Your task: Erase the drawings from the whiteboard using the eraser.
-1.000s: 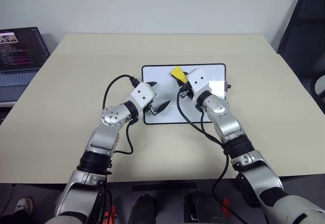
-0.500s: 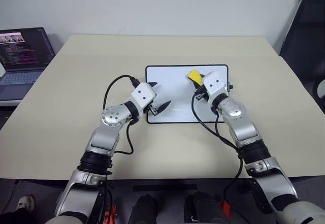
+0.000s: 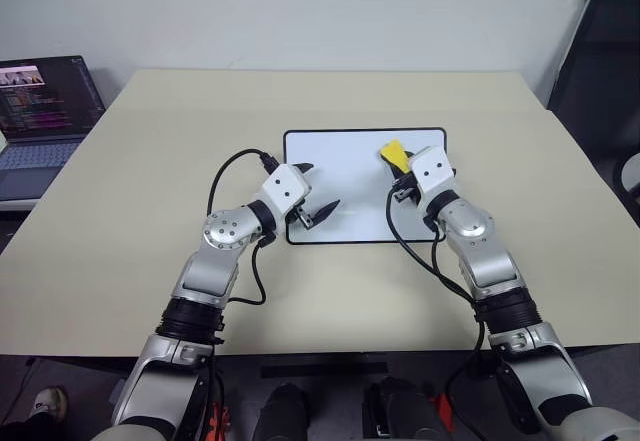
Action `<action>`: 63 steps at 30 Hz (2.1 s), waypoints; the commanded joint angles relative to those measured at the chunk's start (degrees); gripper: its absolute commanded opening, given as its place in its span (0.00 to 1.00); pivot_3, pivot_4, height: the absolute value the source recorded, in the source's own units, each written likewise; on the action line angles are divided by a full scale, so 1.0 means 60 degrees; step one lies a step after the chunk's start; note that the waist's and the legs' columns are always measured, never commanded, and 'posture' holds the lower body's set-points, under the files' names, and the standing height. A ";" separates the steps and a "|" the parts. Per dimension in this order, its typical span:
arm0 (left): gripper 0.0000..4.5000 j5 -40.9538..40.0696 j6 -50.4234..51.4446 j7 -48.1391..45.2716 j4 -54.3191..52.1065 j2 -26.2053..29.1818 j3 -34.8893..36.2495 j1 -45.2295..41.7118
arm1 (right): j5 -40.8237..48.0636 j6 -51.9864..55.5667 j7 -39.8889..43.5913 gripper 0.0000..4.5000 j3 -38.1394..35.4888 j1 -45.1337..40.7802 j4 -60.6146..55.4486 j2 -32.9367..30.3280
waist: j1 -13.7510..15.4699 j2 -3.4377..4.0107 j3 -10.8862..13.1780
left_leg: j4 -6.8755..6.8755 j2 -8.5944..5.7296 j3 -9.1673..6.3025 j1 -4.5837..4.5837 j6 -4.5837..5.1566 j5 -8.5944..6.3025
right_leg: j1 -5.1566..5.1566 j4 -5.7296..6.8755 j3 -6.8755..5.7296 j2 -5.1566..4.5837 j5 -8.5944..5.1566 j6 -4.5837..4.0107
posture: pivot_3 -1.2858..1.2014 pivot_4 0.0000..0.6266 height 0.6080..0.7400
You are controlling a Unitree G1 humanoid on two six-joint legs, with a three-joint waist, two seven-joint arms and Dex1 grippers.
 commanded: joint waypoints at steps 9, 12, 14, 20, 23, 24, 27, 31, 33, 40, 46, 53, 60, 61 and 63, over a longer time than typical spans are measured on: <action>1.00 -0.0079 -0.0124 0.0039 -0.0109 -0.0035 0.0033 -0.0193 | -0.0050 0.0874 -0.0198 0.25 -0.0851 0.0914 0.0575 -0.1150 | 0.0140 -0.0025 -0.0016 | 0.0009 -0.0012 -0.0003 0.0009 0.0000 0.0000 | 0.0023 -0.0009 -0.0006 -0.0015 0.0000 0.0001 | 0.52 0.24 1.00; 1.00 -0.0082 -0.0181 0.0010 0.0011 -0.0088 -0.0001 -0.0287 | -0.0061 0.0924 -0.0251 0.25 -0.0976 0.1057 0.0451 -0.1255 | 0.0136 -0.0043 -0.0028 | 0.0014 -0.0019 0.0006 0.0022 0.0004 0.0003 | 0.0035 -0.0012 0.0004 -0.0026 -0.0014 -0.0022 | 0.52 0.24 1.00; 1.00 -0.0079 -0.0225 -0.0015 0.0104 -0.0120 -0.0018 -0.0363 | -0.0075 0.0980 -0.0326 0.25 -0.1042 0.1086 0.0410 -0.1248 | 0.0108 -0.0047 -0.0030 | 0.0014 -0.0017 0.0012 0.0031 0.0008 0.0006 | 0.0036 -0.0011 0.0010 -0.0027 -0.0020 -0.0036 | 0.52 0.24 1.00; 1.00 -0.0081 -0.0336 -0.0054 0.0291 -0.0159 -0.0043 -0.0487 | -0.0033 0.1086 -0.0444 0.25 -0.1102 0.1112 0.0312 -0.1138 | 0.0091 -0.0049 -0.0032 | 0.0011 -0.0017 0.0012 0.0036 0.0023 0.0016 | 0.0037 -0.0008 0.0012 -0.0024 -0.0015 -0.0041 | 0.52 0.24 1.00; 1.00 -0.0088 -0.0356 -0.0058 0.0282 -0.0157 -0.0042 -0.0481 | 0.0101 0.0932 -0.0372 0.25 -0.0993 0.1042 0.0211 -0.0837 | 0.0078 -0.0049 -0.0032 | 0.0011 -0.0017 0.0016 0.0035 0.0022 0.0016 | 0.0036 -0.0011 0.0016 -0.0025 0.0007 -0.0004 | 0.52 0.24 1.00; 1.00 -0.0090 -0.0363 -0.0058 0.0278 -0.0158 -0.0042 -0.0476 | 0.0135 0.0859 -0.0328 0.25 -0.0937 0.1003 0.0191 -0.0732 | 0.0064 -0.0049 -0.0032 | 0.0010 -0.0018 0.0017 0.0035 0.0022 0.0016 | 0.0035 -0.0011 0.0017 -0.0025 0.0008 -0.0002 | 0.52 0.24 1.00; 1.00 -0.0099 -0.0373 -0.0062 0.0263 -0.0151 -0.0034 -0.0460 | 0.0289 0.0708 -0.0133 0.25 -0.0790 0.0874 0.0141 -0.0400 | -0.0014 -0.0048 -0.0032 | 0.0007 -0.0015 0.0016 0.0035 0.0022 0.0016 | 0.0033 -0.0010 0.0016 -0.0024 0.0009 -0.0002 | 0.52 0.24 1.00; 1.00 -0.0096 -0.0380 -0.0057 0.0256 -0.0137 -0.0023 -0.0461 | 0.0592 0.0703 0.0245 0.25 -0.0533 0.0628 0.0028 0.0118 | -0.0145 -0.0048 -0.0031 | -0.0005 -0.0005 0.0026 0.0037 0.0022 0.0015 | 0.0020 -0.0008 0.0022 -0.0014 0.0016 0.0003 | 0.52 0.24 1.00; 1.00 -0.0092 -0.0374 -0.0046 0.0211 -0.0136 -0.0027 -0.0433 | 0.0741 0.0556 0.0635 0.25 -0.0370 0.0595 -0.0076 0.0295 | -0.0216 -0.0047 -0.0031 | -0.0015 0.0006 0.0025 0.0041 0.0022 0.0015 | 0.0017 -0.0008 0.0023 -0.0001 0.0021 0.0003 | 0.52 0.24 1.00; 1.00 -0.0099 -0.0313 -0.0014 0.0057 -0.0141 -0.0028 -0.0302 | 0.1135 0.0485 0.1387 0.25 -0.0350 0.0908 -0.0450 0.0360 | -0.0258 -0.0043 -0.0027 | -0.0039 0.0016 0.0015 0.0038 0.0022 0.0015 | 0.0008 -0.0013 0.0015 0.0014 0.0018 -0.0006 | 0.52 0.24 1.00; 1.00 -0.0107 -0.0307 -0.0036 0.0029 -0.0164 -0.0060 -0.0282 | 0.1067 0.0620 0.1252 0.25 -0.0473 0.1145 -0.0710 0.0142 | -0.0209 -0.0041 -0.0025 | -0.0040 0.0012 0.0012 0.0024 0.0022 0.0015 | 0.0002 -0.0022 0.0009 0.0010 0.0018 -0.0006 | 0.52 0.24 1.00; 1.00 -0.0378 -0.0239 -0.0289 -0.0249 -0.0142 -0.0013 -0.0152 | 0.1204 0.0722 0.1488 0.25 -0.0427 0.1721 -0.1801 -0.0196 | -0.0038 -0.0037 -0.0021 | -0.0042 0.0010 0.0006 -0.0003 0.0021 0.0014 | -0.0007 -0.0047 -0.0002 0.0007 0.0017 -0.0005 | 0.52 0.24 1.00; 1.00 -0.1540 0.0486 -0.1080 -0.1322 -0.0165 0.0071 0.0331 | 0.1851 0.2454 0.1433 0.25 -0.1038 0.2919 -0.4791 -0.0601 | 0.0003 -0.0020 -0.0004 | -0.0043 0.0009 0.0005 -0.0085 0.0020 0.0014 | -0.0082 -0.0046 -0.0001 0.0003 0.0016 -0.0003 | 0.52 0.24 1.00; 1.00 -0.1778 0.0661 -0.1228 -0.1454 -0.0204 0.0068 0.0373 | 0.1927 0.2787 0.1391 0.25 -0.1217 0.3130 -0.5269 -0.0724 | 0.0004 -0.0019 -0.0003 | -0.0042 0.0005 0.0005 -0.0087 0.0020 0.0014 | -0.0084 -0.0046 -0.0001 0.0001 0.0016 -0.0002 | 0.52 0.24 1.00; 1.00 -0.2314 0.1110 -0.1692 -0.1723 -0.0243 -0.0020 0.0467 | 0.2112 0.3557 0.1275 0.25 -0.1702 0.3649 -0.6305 -0.0993 | 0.0013 -0.0019 -0.0003 | -0.0043 0.0004 0.0004 -0.0087 0.0019 0.0013 | -0.0083 -0.0048 -0.0005 -0.0001 0.0015 -0.0001 | 0.52 0.24 1.00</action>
